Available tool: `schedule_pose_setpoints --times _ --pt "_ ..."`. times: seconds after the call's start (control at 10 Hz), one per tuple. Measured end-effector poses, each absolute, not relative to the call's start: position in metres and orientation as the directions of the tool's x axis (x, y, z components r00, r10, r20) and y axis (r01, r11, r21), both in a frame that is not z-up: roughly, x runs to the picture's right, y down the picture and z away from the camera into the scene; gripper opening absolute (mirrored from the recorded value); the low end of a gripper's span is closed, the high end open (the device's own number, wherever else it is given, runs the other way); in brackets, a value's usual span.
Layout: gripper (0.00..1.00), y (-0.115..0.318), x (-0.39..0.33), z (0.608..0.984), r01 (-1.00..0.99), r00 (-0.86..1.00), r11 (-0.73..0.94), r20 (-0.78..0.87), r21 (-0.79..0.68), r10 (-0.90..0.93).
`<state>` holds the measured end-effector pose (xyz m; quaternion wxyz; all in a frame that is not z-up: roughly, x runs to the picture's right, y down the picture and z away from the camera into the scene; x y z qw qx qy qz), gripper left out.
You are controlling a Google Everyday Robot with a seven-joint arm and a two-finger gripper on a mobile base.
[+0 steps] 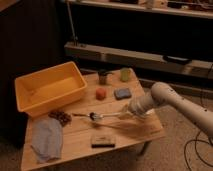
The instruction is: Place brush in plastic cup
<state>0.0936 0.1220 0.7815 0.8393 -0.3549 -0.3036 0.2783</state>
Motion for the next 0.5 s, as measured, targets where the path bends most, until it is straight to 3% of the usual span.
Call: schedule_pose_setpoints --times 0.5 --pt "0.00 0.068 0.146 0.817 -0.392 0.656 0.523 0.168 -0.757 0.736"
